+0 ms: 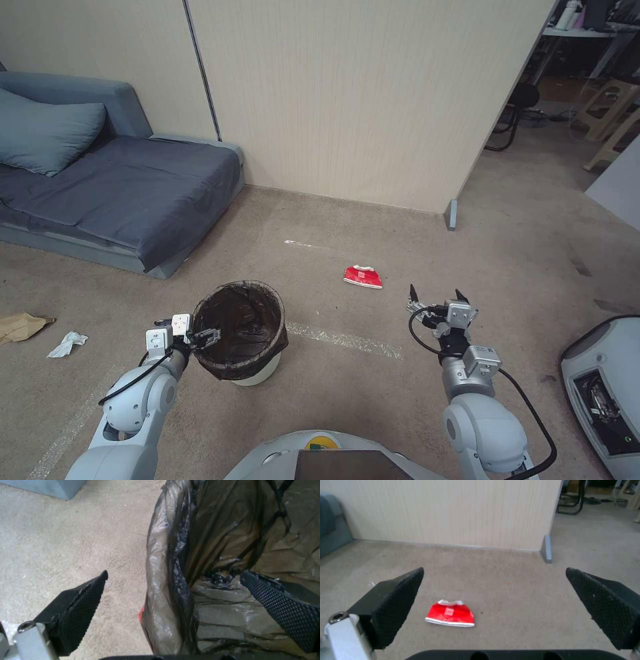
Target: Pick up the trash bin, then pick up the garbage from the floor and place it into the trash bin.
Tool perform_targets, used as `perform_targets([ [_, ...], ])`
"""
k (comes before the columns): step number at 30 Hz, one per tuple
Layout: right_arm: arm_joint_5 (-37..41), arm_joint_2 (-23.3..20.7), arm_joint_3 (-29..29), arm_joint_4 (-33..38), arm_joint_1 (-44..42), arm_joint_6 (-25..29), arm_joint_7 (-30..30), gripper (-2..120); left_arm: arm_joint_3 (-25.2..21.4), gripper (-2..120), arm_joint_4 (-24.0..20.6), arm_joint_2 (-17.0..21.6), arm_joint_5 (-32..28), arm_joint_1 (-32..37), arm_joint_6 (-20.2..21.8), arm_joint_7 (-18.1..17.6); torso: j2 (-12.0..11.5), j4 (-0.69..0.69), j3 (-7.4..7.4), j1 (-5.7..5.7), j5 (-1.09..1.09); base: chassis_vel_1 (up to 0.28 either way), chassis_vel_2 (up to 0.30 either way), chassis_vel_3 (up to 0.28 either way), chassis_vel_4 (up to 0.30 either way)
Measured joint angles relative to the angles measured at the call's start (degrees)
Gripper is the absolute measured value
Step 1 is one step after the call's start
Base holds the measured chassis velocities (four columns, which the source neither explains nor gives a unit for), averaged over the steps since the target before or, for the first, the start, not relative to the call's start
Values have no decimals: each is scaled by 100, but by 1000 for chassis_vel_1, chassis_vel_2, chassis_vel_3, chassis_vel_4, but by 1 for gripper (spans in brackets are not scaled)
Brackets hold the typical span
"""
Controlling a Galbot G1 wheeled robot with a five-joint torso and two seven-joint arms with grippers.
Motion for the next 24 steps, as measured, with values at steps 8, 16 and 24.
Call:
perform_targets([
  [8, 2, 13, 0, -29, 26, 1, 6, 100, -4, 100, 109, -39, 3, -52, -8, 64, 0, 0, 0, 0, 2, 0, 0, 0, 0],
  [16, 2, 11, 5, -59, 40, 1, 15, 100, 2, 95, 266, -101, 25, -84, -22, 72, 0, 0, -1, 0, 4, 0, 0, 0, 0],
  [24, 2, 10, 9, -81, 41, 1, 29, 100, -15, 68, 225, -101, 90, -71, -18, 91, 0, 0, 0, 0, 0, 0, 0, 0, 0],
])
